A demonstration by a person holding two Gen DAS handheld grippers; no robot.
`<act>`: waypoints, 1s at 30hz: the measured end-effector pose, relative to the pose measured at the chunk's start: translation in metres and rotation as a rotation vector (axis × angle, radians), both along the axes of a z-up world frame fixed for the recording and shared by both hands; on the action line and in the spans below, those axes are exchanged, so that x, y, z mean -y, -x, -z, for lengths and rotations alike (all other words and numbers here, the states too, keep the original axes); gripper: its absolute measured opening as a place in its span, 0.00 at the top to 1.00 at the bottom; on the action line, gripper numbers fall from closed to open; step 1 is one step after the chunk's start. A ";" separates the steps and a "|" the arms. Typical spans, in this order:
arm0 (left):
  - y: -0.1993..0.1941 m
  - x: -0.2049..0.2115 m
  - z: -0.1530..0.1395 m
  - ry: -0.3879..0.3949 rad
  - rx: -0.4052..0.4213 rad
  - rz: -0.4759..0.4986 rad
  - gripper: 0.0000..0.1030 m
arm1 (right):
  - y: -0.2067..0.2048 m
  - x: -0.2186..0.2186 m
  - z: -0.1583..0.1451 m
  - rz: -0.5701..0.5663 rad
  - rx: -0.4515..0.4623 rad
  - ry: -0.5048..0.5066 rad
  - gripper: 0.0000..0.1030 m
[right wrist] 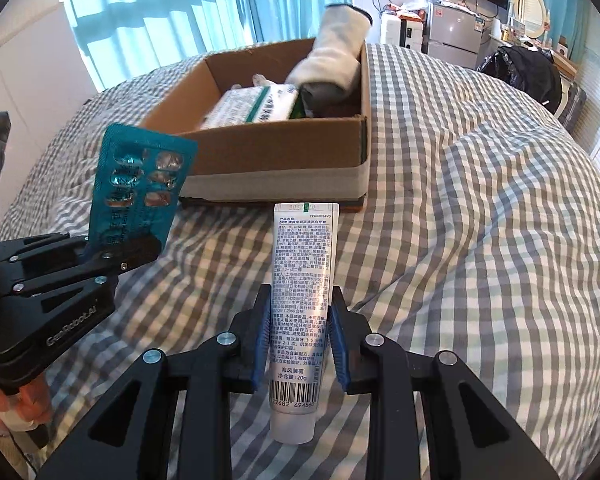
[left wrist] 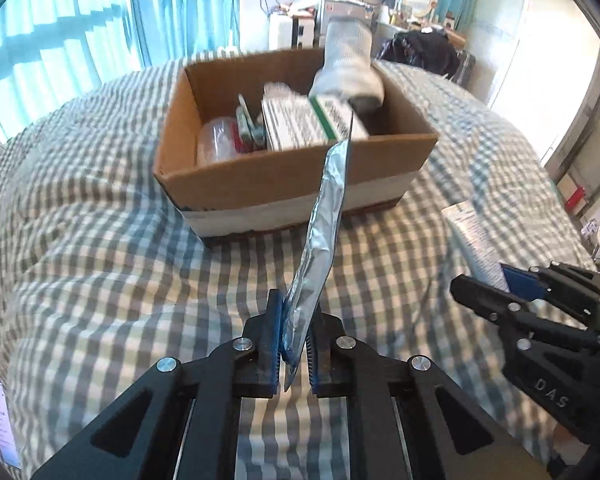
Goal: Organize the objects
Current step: 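Grasp the white toothpaste tube with the right tool while the left tool grasps the silver blister pack, then carry toothpaste tube and blister pack over the box and open both tools to release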
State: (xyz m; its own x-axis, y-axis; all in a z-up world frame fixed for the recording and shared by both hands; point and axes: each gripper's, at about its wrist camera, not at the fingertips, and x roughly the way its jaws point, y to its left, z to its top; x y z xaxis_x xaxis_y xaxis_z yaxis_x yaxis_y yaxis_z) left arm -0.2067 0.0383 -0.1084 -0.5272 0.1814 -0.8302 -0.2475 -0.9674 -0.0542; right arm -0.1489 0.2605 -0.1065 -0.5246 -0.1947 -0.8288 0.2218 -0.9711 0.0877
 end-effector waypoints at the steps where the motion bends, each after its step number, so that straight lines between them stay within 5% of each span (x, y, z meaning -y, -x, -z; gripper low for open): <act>1: -0.015 -0.003 -0.003 -0.003 -0.011 0.002 0.90 | -0.004 0.001 -0.005 -0.002 -0.007 0.000 0.75; 17: -0.024 0.017 -0.117 -0.104 -0.214 -0.023 0.90 | -0.022 0.023 -0.126 -0.049 -0.211 -0.010 0.75; 24: 0.013 0.026 -0.145 -0.111 -0.269 -0.028 0.90 | 0.016 0.039 -0.164 -0.080 -0.272 -0.004 0.75; 30: 0.061 0.027 -0.136 -0.129 -0.240 -0.022 0.90 | 0.081 0.040 -0.173 -0.064 -0.276 0.024 0.75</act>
